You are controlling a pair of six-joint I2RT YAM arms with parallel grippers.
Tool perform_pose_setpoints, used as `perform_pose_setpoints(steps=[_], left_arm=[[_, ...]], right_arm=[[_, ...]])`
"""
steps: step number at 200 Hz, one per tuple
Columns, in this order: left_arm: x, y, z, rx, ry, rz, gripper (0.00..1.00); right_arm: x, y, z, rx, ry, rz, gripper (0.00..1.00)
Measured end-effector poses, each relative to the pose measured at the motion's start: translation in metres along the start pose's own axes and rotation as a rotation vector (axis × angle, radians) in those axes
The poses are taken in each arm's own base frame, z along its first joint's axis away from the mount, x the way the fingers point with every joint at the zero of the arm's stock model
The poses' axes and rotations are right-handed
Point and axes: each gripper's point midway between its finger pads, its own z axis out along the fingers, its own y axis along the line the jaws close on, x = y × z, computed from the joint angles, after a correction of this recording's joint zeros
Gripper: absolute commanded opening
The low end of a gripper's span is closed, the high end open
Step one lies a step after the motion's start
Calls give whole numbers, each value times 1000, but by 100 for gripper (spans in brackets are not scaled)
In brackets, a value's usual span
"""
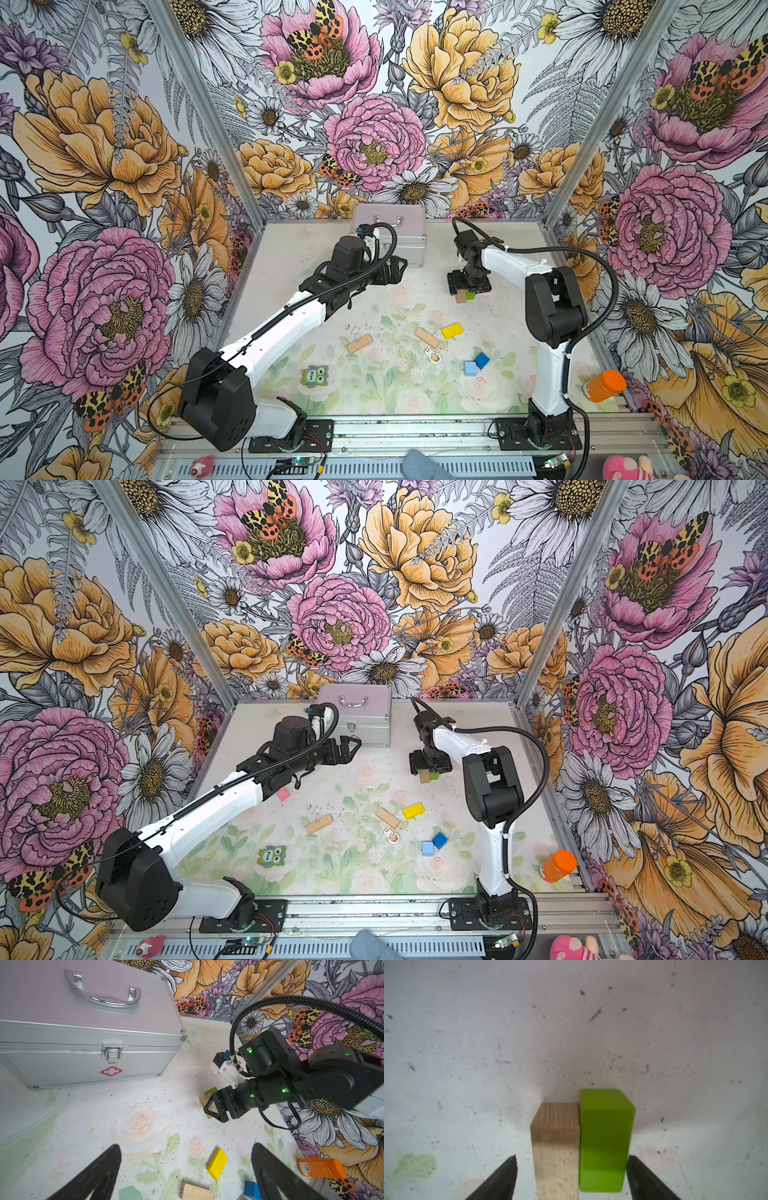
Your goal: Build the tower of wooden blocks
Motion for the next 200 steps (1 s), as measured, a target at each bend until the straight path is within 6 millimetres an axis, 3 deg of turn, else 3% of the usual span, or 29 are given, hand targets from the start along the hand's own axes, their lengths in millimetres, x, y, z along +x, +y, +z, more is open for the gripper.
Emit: perform_pose_setpoints(steps=[20, 54, 86, 141, 200], left_arm=[[0, -1, 0, 8, 4, 2, 99], [1, -2, 0, 17, 8, 1, 99], [2, -3, -1, 24, 11, 1, 99], [11, 0, -10, 23, 14, 0, 99], [5, -4, -17, 33, -7, 4, 99]], right_arm=[[-6, 2, -15, -7, -31, 7, 78], [-4, 2, -42, -22, -71, 37, 44], [17, 1, -46, -34, -49, 70, 28], [65, 3, -17, -39, 73, 102, 24], [60, 11, -12, -65, 47, 109, 23]])
